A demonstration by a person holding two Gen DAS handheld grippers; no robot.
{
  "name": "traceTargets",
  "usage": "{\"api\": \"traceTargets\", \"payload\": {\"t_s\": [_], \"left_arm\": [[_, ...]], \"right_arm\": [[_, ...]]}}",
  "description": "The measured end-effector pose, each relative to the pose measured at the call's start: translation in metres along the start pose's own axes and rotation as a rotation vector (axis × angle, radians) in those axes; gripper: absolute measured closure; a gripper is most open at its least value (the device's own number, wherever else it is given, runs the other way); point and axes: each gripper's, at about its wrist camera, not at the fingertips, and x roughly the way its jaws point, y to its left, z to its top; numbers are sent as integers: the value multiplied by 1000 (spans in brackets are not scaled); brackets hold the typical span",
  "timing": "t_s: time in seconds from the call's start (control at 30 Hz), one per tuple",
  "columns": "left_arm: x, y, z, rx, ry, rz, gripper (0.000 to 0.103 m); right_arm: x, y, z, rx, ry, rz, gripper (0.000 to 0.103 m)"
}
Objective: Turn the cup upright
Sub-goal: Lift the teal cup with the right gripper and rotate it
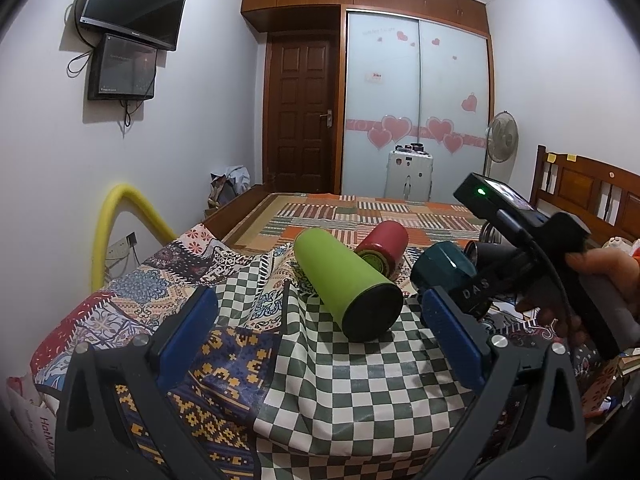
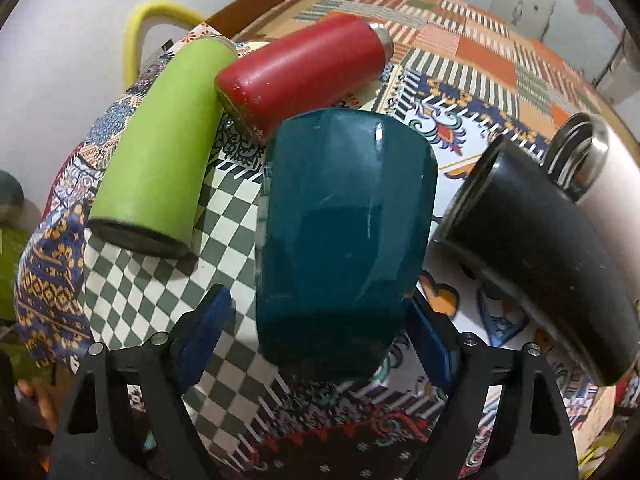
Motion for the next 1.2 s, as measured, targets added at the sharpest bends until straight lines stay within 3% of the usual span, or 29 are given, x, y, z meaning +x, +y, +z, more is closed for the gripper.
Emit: {"api": "traceTargets", "payload": {"t_s": [0.2,0.3,0.47,1.2], "left_arm": [[4,4,-4,-2,12,3,0],[5,5,-6,-4,16,4,0],[4,5,-5,-7,14,4,0],[-10,-24,10,-7,0,-43,0]], "right_arm": [[-1,-4,18,47,-48,-7,22],[1,-6,23,55,-46,-11,33],[1,0,20,23,-59,-30,34],[-70,-8,-52,-3,-101,-27,34]]}}
